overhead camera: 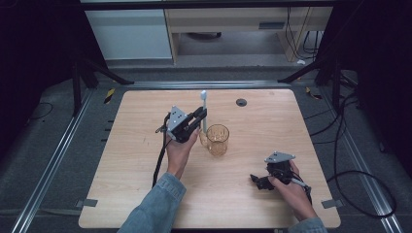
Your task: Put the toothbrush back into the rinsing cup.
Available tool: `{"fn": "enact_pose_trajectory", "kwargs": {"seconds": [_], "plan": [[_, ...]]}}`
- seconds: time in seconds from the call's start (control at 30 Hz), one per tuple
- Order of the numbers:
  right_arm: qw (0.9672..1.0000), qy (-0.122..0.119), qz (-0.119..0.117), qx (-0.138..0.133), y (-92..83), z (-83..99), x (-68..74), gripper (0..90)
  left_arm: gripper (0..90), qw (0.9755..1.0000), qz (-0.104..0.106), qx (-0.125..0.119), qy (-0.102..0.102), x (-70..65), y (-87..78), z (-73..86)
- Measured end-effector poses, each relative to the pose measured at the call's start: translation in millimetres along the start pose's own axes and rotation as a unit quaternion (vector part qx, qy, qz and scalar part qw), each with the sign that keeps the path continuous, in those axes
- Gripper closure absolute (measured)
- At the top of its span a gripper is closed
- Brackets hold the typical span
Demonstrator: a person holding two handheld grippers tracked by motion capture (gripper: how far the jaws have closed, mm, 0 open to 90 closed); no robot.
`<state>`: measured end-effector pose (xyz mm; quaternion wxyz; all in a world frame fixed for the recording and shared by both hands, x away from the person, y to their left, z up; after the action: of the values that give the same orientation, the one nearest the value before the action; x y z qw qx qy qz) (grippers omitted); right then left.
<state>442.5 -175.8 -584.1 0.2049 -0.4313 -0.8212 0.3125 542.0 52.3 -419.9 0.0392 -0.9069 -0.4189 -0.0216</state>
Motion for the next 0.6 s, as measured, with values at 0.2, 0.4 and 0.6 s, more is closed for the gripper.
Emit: {"fn": "enact_pose_trajectory", "kwargs": {"seconds": [0.2, 0.4, 0.6], "plan": [[1.0000, 0.000, 0.000, 0.000, 0.0, 0.0, 0.0, 0.4, 78.8, 1.0000, 0.001, 0.001, -0.003, -0.1, -0.2, 3.2], [1.0000, 0.000, 0.000, 0.000, 0.0, 0.0, 0.0, 0.4, 78.8, 1.0000, 0.001, 0.003, -0.006, -1.0, -0.7, 8.2], [1.0000, 0.000, -0.001, 0.000, 0.0, 0.0, 0.1, 0.4, 78.8, 0.9999, 0.001, 0.005, -0.010, -0.9, -0.9, 14.0]]}}
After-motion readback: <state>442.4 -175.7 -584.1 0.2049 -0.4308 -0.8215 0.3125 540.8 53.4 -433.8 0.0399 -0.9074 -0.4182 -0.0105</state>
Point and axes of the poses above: each handheld gripper's, and its own axes: y roughly forward along the jaws, z roughly out of its underside, x roughly to its left, the point moved 10 cm from there along y, roughly forward along the jaws, and after that the axes turned 6 degrees about y, right-handed, at the moved point
